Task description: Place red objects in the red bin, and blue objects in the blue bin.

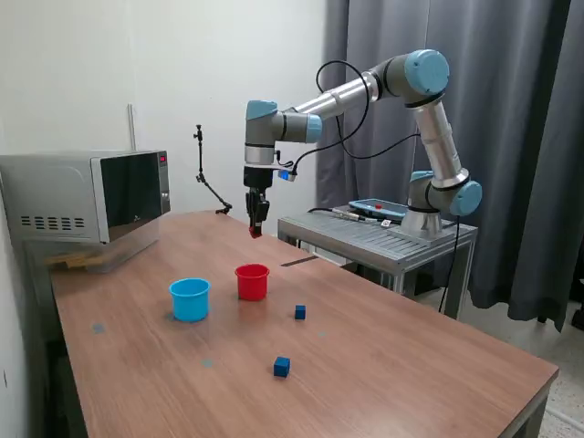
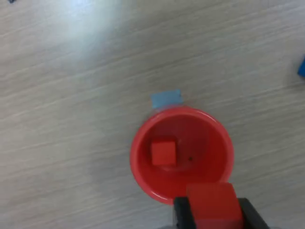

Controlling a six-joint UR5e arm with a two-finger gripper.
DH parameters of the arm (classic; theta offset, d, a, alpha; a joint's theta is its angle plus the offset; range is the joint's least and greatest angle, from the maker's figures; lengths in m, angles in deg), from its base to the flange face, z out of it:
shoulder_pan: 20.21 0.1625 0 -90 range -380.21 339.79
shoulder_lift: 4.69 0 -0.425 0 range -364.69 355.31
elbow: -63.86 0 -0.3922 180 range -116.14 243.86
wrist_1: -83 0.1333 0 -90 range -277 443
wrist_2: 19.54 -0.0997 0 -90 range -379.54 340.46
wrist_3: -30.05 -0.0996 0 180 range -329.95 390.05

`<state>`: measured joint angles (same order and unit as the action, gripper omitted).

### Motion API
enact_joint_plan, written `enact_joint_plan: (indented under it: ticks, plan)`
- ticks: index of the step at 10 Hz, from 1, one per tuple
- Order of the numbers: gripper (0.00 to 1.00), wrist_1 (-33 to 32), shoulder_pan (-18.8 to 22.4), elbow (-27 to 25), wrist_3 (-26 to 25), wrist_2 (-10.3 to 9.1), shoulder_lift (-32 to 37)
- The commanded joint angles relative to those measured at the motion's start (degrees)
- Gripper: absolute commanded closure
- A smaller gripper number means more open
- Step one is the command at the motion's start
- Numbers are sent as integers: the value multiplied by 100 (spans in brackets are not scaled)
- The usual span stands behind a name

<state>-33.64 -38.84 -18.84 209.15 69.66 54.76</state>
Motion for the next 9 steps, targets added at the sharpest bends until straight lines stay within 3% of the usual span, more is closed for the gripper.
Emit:
enact_joint_plan:
  ticks: [1,9]
  plan:
    - [100,-113,-44,-184,-32,-17,5]
    - [100,-931,-53,-458,-41,-43,-391]
